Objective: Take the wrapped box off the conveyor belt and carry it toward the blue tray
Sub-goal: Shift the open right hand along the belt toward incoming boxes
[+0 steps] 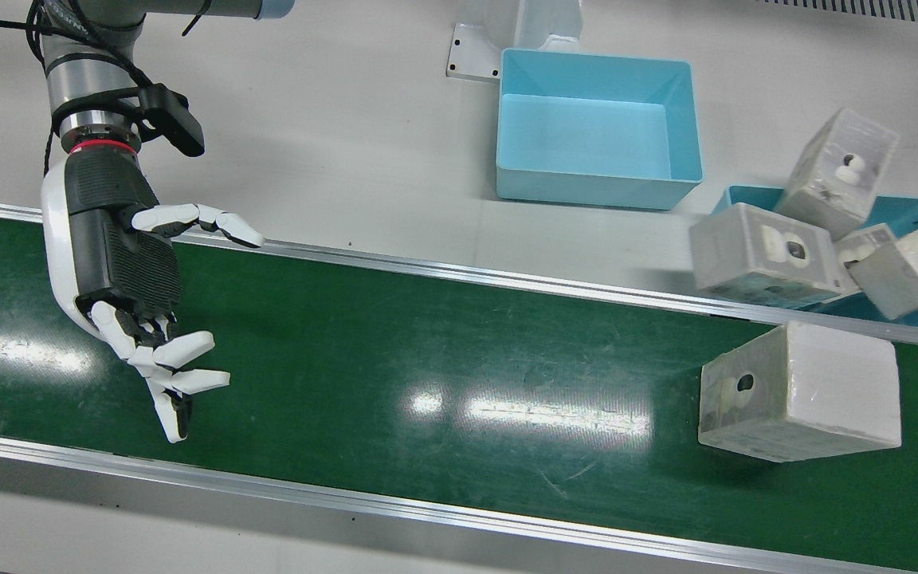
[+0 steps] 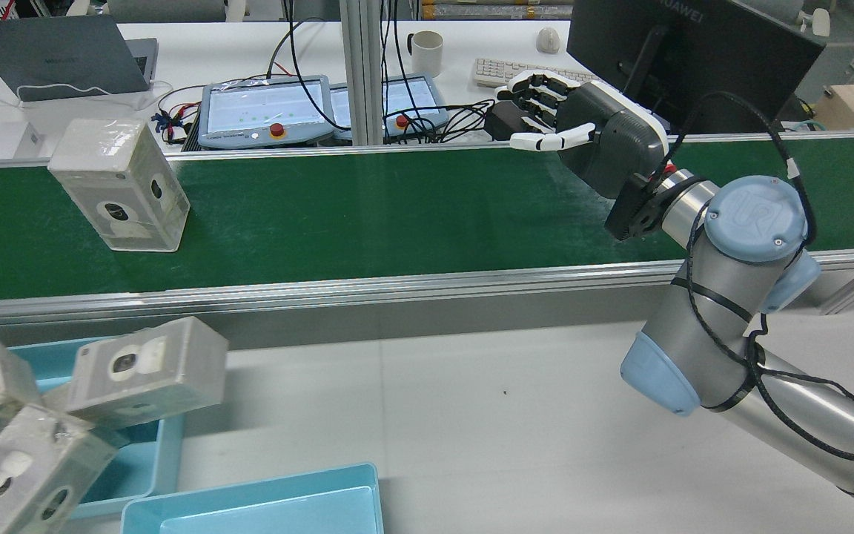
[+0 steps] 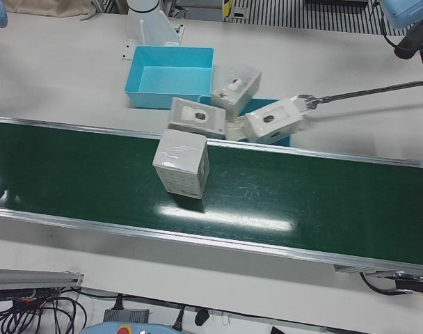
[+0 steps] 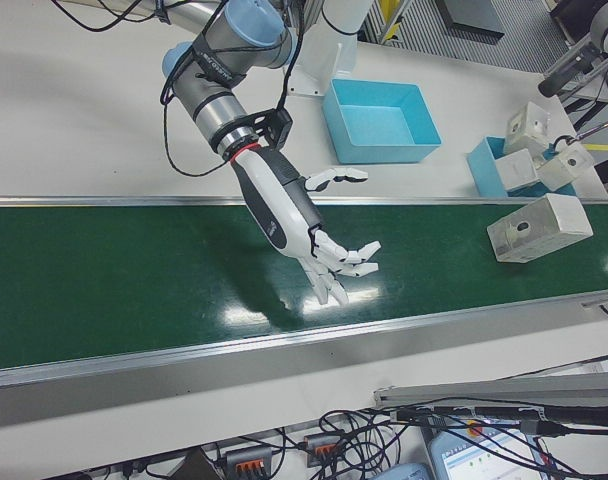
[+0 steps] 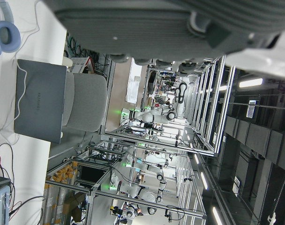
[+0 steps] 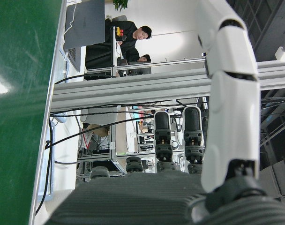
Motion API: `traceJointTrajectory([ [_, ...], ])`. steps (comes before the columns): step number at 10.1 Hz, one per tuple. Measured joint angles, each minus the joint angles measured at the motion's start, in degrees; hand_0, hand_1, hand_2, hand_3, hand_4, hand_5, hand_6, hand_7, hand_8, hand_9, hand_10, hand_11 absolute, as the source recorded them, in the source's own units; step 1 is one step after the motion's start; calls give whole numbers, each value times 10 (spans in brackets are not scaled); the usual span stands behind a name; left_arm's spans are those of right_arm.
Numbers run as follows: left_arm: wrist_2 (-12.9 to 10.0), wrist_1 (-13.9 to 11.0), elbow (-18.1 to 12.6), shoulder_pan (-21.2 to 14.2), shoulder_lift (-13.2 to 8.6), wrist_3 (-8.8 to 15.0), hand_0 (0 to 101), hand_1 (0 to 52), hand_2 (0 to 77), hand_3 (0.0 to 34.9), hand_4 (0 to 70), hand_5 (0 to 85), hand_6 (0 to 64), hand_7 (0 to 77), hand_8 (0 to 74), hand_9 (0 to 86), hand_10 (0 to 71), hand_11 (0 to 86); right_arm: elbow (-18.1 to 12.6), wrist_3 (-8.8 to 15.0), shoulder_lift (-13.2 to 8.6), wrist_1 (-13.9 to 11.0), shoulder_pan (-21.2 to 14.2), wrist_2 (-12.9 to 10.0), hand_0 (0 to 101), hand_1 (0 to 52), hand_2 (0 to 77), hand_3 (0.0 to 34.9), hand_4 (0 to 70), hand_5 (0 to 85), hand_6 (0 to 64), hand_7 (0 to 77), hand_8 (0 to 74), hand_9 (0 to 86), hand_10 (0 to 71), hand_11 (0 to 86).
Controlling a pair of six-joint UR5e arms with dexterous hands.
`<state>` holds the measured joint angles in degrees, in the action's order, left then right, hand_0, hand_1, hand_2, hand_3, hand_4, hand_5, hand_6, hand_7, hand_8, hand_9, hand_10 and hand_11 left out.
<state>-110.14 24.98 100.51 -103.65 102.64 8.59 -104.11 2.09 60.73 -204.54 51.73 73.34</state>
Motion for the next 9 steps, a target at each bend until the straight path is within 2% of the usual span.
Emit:
traceJointTrajectory([
  [1,0,0,0,0,0,0,0,0,5,0,0,11,0,0,0,0,0,0,10,2,-1,24,-1,0,485,158,202,144,142,371,60,262,11,65,0,16],
  [3,0,0,0,0,0,0,0,0,5,0,0,11,0,0,0,0,0,0,26,4,-8,43,-4,0,484,158,196,145,147,365,65,284,11,60,0,16],
  [4,0,0,0,0,0,0,0,0,5,0,0,11,0,0,0,0,0,0,32,5,-10,46,-7,0,484,180,229,186,153,365,76,295,11,60,0,16],
  [5,0,0,0,0,0,0,0,0,5,0,0,11,0,0,0,0,0,0,36,6,-11,48,-9,1,484,180,229,186,153,365,76,295,11,60,0,16],
  [6,0,0,0,0,0,0,0,0,5,0,0,11,0,0,0,0,0,0,38,6,-12,48,-11,1,493,180,207,190,142,360,49,267,11,60,0,16],
  [8,0,0,0,0,0,0,0,0,5,0,0,11,0,0,0,0,0,0,38,6,-12,48,-14,1,493,180,207,190,142,360,49,267,11,60,0,16],
  [9,0,0,0,0,0,0,0,0,5,0,0,11,0,0,0,0,0,0,39,6,-11,48,-17,1,494,180,207,200,115,360,49,273,0,60,0,16],
])
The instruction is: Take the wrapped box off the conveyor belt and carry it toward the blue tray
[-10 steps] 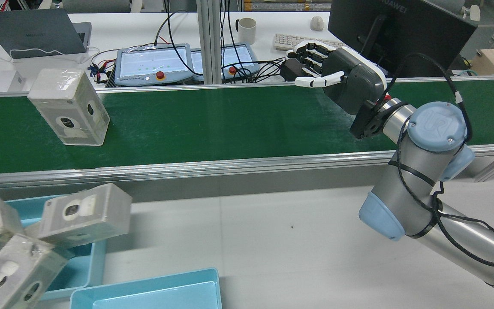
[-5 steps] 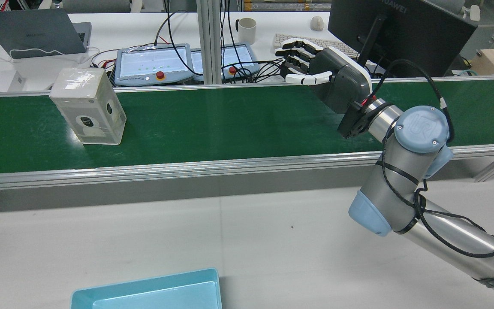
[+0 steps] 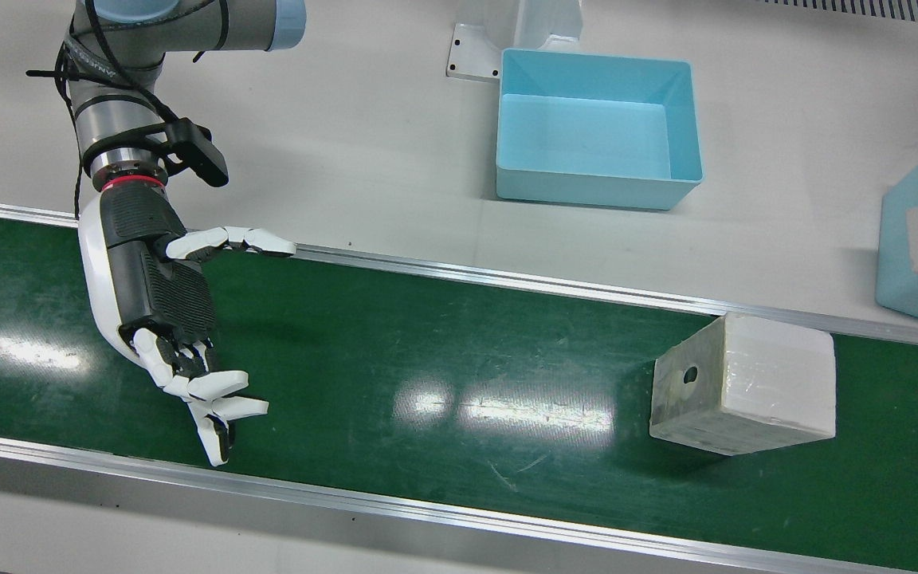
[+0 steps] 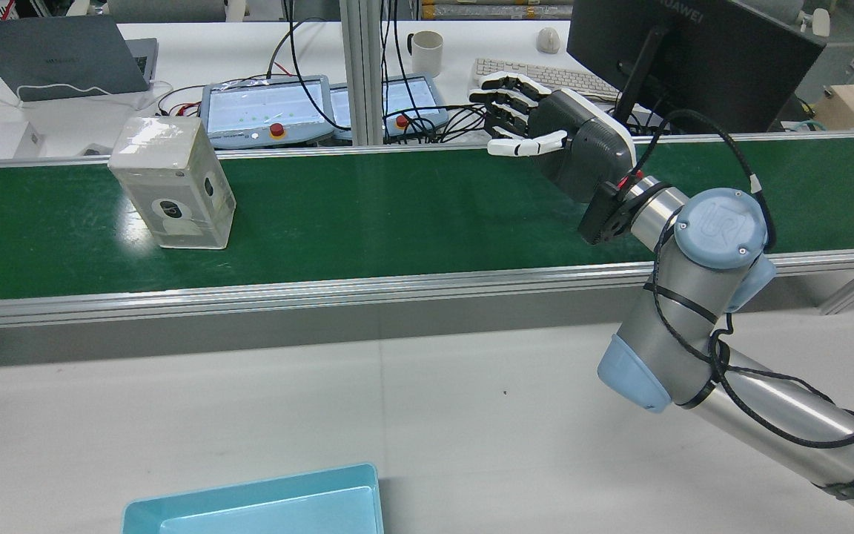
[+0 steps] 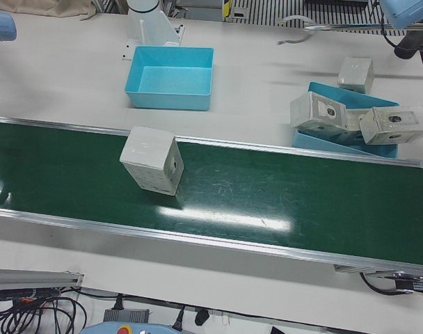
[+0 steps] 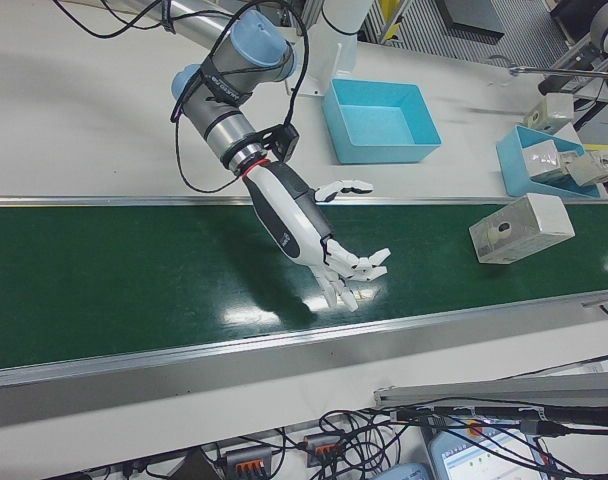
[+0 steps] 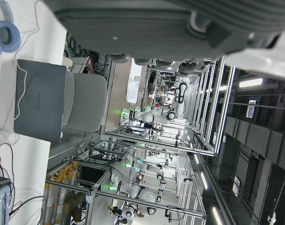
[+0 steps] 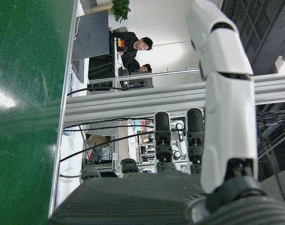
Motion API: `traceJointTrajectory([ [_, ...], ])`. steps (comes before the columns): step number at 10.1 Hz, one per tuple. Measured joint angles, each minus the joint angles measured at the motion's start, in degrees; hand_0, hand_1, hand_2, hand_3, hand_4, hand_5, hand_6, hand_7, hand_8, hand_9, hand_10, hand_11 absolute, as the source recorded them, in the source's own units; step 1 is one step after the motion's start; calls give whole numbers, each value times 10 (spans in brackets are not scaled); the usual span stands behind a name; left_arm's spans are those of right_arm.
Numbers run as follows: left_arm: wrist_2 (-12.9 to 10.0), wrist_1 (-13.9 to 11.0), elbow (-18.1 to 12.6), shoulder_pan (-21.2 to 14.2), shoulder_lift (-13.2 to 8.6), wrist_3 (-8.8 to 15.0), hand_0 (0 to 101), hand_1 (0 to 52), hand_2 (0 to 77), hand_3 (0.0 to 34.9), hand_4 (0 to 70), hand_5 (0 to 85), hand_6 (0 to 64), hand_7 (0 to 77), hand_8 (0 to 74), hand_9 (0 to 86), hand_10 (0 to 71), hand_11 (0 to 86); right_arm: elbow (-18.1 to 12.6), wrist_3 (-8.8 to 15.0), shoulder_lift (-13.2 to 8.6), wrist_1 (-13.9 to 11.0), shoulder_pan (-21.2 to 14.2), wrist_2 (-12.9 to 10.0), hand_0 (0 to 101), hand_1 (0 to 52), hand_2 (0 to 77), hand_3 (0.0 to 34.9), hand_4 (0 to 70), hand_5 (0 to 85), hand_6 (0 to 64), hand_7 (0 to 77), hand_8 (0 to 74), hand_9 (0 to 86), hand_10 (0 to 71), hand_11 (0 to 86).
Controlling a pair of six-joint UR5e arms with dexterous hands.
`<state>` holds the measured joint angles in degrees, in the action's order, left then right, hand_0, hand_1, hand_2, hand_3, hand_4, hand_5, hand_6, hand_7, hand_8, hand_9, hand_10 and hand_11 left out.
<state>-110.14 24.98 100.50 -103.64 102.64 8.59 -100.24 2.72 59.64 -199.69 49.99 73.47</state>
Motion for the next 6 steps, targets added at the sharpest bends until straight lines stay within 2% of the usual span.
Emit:
traceJointTrajectory([
  [2,0,0,0,0,0,0,0,0,5,0,0,11,0,5,0,0,5,0,0,0,2,0,-5,0,490,169,207,198,125,360,49,278,0,60,0,16],
  [3,0,0,0,0,0,0,0,0,5,0,0,11,0,0,0,0,0,0,-1,0,3,0,-6,0,477,136,196,204,125,355,49,278,0,60,0,16],
  [5,0,0,0,0,0,0,0,0,5,0,0,11,0,0,0,0,0,0,-2,-1,4,1,-5,-1,476,136,180,209,125,355,49,262,0,60,0,16],
  [6,0,0,0,0,0,0,0,0,5,0,0,11,0,0,0,0,5,0,-2,-1,5,2,-4,-1,477,136,180,191,125,355,49,262,0,60,0,16],
])
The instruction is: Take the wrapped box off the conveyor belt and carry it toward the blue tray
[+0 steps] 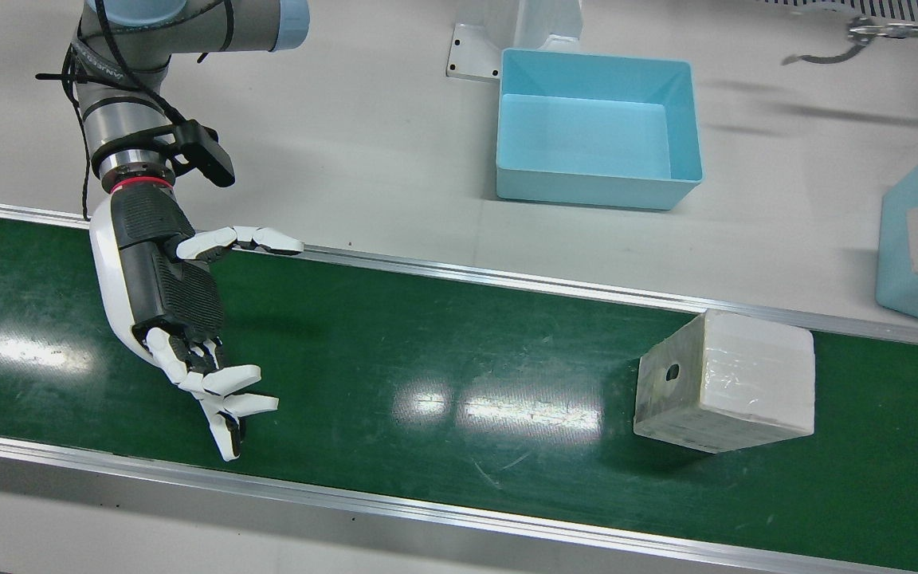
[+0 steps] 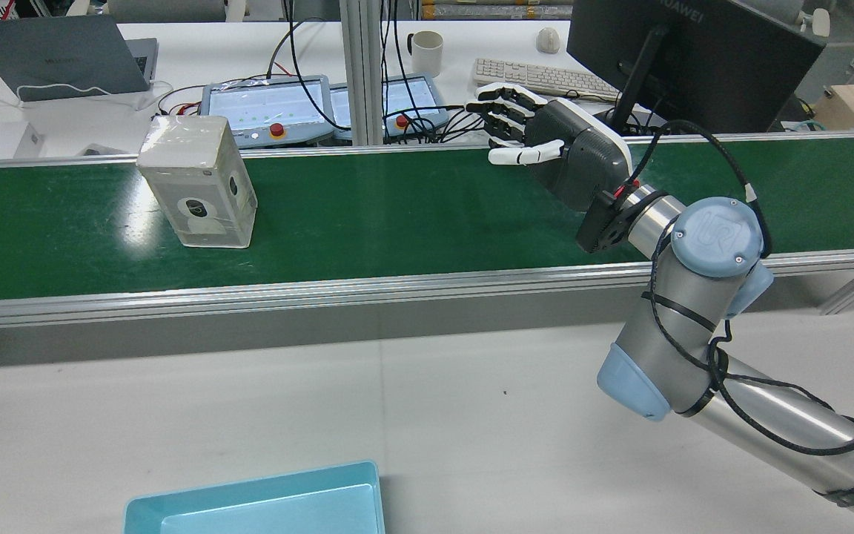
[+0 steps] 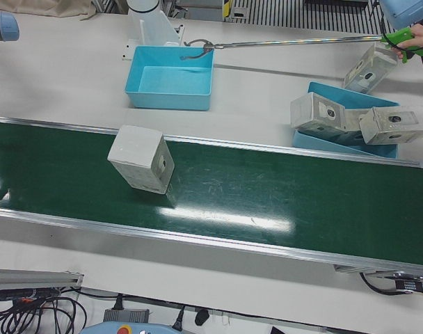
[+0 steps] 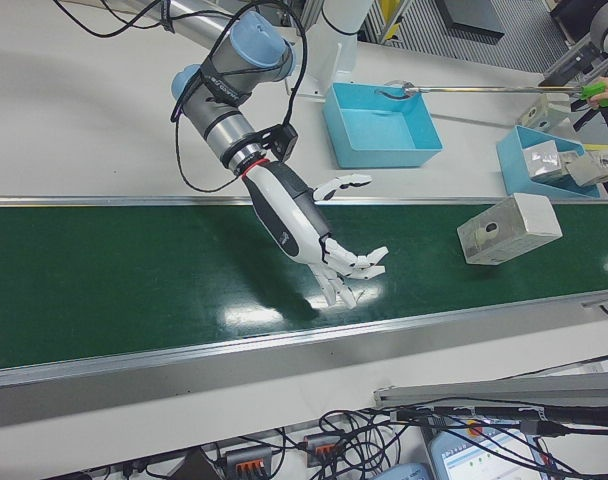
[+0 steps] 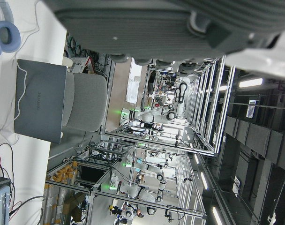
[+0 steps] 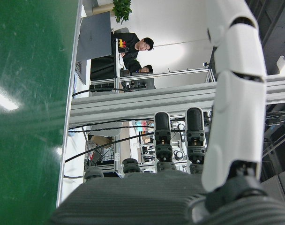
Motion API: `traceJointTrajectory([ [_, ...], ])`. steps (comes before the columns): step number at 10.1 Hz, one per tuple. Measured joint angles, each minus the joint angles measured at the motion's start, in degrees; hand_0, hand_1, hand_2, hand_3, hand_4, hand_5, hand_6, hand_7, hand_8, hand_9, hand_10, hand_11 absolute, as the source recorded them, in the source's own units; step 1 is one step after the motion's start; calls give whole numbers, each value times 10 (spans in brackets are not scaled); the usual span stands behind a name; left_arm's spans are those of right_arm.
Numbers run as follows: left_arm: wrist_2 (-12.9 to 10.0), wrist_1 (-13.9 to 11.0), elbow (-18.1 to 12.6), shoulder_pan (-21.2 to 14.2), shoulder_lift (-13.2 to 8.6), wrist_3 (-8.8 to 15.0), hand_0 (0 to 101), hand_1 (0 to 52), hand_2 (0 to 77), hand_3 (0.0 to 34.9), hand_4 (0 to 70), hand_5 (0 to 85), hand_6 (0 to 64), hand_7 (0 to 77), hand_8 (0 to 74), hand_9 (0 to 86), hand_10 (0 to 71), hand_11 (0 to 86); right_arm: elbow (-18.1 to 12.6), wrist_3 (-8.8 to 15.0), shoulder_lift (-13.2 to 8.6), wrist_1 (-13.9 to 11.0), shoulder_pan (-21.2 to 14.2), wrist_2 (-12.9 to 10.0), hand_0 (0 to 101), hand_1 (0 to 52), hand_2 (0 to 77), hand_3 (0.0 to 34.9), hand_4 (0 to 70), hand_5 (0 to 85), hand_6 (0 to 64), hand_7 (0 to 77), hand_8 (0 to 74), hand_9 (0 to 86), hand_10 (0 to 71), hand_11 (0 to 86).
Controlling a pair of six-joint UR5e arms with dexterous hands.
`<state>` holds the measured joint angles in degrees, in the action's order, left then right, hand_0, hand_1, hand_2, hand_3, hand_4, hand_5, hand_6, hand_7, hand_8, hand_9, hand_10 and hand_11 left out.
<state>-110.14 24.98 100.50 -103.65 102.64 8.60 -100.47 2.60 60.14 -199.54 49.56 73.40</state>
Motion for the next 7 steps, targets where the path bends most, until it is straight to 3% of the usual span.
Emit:
traceJointTrajectory([
  [3,0,0,0,0,0,0,0,0,5,0,0,11,0,0,0,0,0,0,0,0,1,0,-2,0,475,136,180,170,136,355,55,256,0,60,0,16],
  [4,0,0,0,0,0,0,0,0,5,0,0,11,0,0,0,0,0,0,1,0,1,0,-3,0,477,158,202,166,136,360,60,256,0,60,0,16],
  [7,0,0,0,0,0,0,0,0,5,0,0,11,0,0,0,0,5,0,1,0,0,2,-5,0,478,158,207,166,147,360,60,262,0,60,0,16],
])
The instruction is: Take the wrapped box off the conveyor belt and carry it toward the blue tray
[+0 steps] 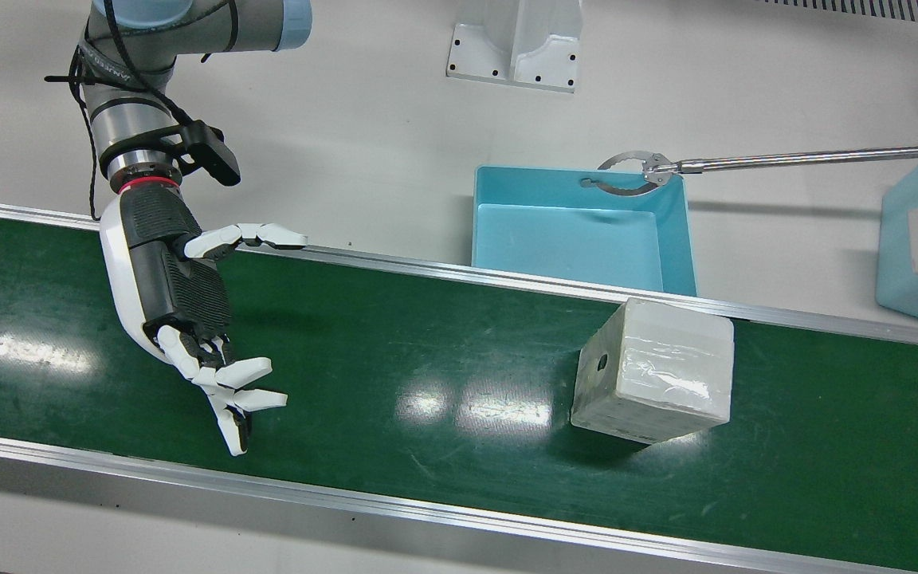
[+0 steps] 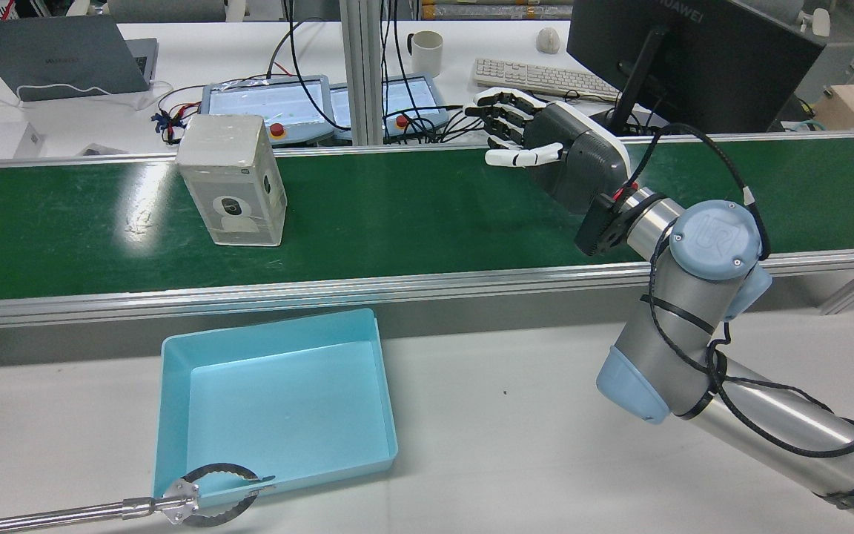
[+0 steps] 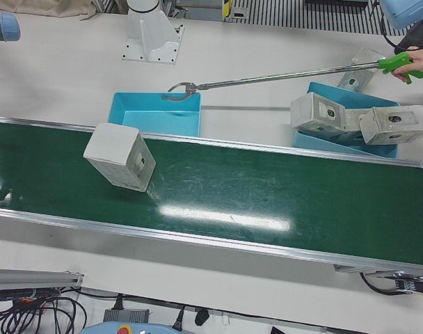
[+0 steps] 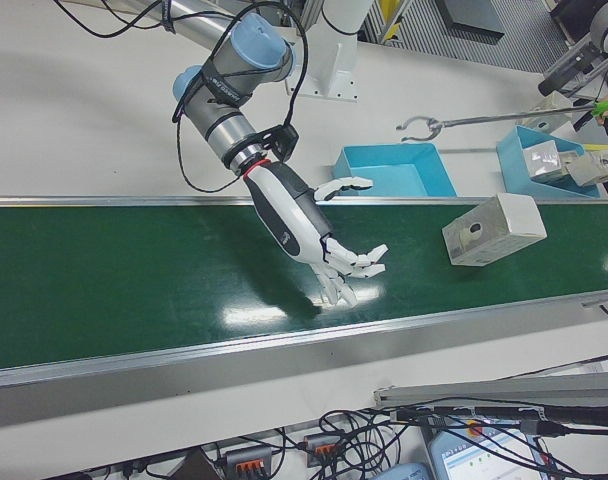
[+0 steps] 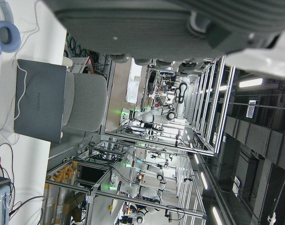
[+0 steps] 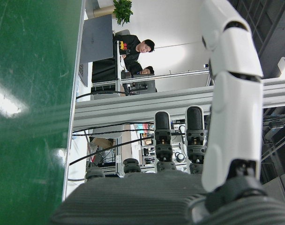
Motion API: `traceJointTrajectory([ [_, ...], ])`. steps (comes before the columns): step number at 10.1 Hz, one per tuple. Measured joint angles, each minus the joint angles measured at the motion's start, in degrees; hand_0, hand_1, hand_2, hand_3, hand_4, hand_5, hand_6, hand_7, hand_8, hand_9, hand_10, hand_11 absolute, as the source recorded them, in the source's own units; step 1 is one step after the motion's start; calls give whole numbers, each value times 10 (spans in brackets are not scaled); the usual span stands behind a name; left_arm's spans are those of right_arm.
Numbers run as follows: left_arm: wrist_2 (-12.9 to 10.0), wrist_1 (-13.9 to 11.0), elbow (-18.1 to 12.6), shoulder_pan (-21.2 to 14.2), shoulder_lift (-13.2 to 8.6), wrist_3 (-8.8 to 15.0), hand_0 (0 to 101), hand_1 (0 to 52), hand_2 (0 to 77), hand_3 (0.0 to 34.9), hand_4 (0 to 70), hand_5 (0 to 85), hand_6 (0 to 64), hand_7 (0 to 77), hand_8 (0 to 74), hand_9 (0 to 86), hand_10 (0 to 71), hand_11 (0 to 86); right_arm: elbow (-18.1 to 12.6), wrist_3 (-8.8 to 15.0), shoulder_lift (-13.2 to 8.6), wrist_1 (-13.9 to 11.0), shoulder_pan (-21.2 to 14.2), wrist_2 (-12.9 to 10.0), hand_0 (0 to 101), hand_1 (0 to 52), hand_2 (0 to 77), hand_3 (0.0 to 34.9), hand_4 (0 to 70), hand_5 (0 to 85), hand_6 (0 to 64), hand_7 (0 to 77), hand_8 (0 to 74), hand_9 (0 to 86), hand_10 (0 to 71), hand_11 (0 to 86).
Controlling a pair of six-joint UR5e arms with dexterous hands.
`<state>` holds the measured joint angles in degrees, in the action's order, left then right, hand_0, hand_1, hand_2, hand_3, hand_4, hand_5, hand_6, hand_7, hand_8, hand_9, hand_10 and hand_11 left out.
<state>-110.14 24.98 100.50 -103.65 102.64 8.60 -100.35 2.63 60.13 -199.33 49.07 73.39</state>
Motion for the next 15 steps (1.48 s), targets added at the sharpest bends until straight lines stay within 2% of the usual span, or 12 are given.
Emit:
traceJointTrajectory([
  [2,0,0,0,0,0,0,0,0,5,0,0,11,0,5,0,0,5,0,0,0,0,1,0,0,476,158,202,172,147,360,60,262,0,60,0,16],
  [3,0,0,0,0,0,0,0,0,5,0,0,11,0,5,0,0,5,0,0,0,0,1,-1,0,477,158,224,167,147,360,60,262,0,60,0,16],
  [8,0,0,0,0,0,0,0,0,11,0,0,11,0,0,0,0,5,0,1,1,1,1,-3,0,477,158,196,171,147,360,60,262,0,60,0,16],
  [10,0,0,0,0,0,0,0,0,5,0,0,11,0,0,0,0,5,0,1,0,1,2,-3,1,476,158,213,178,136,360,60,262,0,60,0,16],
  [11,0,0,0,0,0,0,0,0,5,0,0,11,0,0,0,0,0,0,1,0,1,2,-3,1,477,158,213,178,109,360,60,262,0,60,0,16],
  [14,0,0,0,0,0,0,0,0,11,0,0,11,0,0,0,0,0,0,2,2,1,2,-4,1,476,158,213,168,125,365,60,256,0,60,0,16],
  [15,0,0,0,0,0,0,0,0,5,0,0,11,0,0,0,0,0,0,2,2,1,2,-4,1,478,158,207,179,131,349,55,251,0,60,0,16],
])
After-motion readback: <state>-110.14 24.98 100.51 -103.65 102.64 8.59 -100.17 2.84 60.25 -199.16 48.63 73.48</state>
